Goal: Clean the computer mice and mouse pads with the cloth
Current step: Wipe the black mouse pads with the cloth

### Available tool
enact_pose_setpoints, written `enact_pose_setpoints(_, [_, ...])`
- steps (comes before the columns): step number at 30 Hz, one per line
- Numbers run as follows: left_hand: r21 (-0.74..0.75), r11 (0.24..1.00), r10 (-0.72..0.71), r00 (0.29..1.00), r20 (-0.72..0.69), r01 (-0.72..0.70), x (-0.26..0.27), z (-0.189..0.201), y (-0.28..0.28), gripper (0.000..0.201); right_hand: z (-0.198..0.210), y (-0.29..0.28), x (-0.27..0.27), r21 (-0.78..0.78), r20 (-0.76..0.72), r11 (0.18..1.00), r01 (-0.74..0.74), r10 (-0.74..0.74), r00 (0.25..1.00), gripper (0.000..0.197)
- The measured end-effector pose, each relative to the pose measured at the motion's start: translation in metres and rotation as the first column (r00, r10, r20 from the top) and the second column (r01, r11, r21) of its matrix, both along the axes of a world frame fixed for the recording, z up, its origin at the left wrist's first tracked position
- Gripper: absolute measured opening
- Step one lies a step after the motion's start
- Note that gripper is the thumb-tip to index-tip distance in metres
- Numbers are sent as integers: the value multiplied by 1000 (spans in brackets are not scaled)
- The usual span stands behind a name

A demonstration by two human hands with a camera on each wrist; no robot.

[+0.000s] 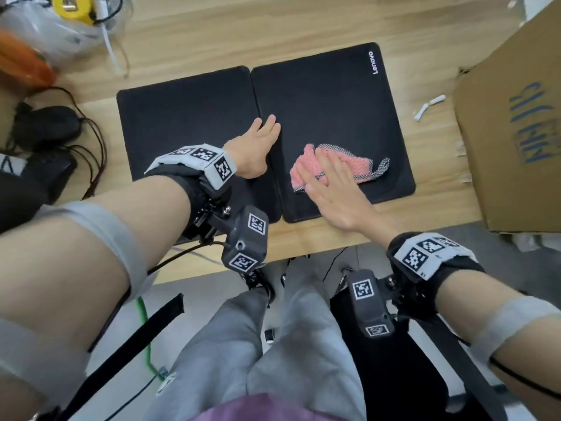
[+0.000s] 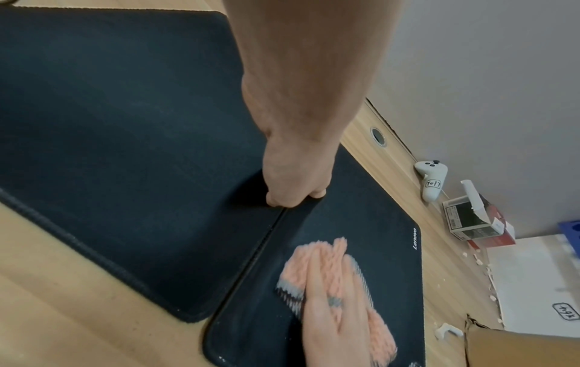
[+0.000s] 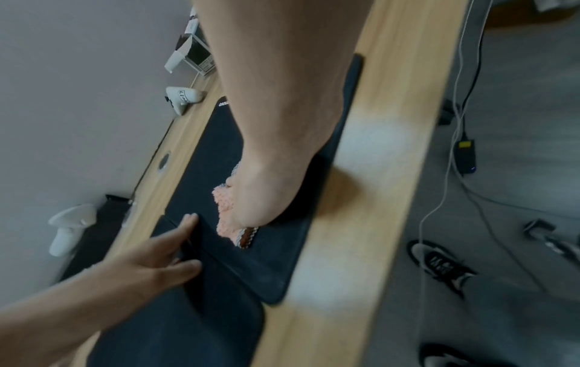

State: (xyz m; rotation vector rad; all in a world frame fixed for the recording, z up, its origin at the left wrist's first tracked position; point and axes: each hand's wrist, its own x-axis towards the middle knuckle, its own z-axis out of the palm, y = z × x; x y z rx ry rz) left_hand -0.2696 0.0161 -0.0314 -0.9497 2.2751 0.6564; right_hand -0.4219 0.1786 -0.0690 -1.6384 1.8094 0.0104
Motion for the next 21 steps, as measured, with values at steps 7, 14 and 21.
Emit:
enact_pose_setpoints(7, [49, 999, 9, 999, -40, -7, -1, 7, -1, 79, 3, -5, 20, 51, 17, 990, 134, -135, 991, 50])
enact_pose_setpoints(14, [124, 991, 66, 995, -74, -57, 6, 13, -18, 79, 0, -62, 28, 29, 62, 989, 142, -144, 988, 49])
enact_pose_setpoints(21, [90, 993, 90, 991, -99, -81, 4, 6, -11, 62, 2, -20, 19, 45, 92, 993, -110, 106, 990, 46])
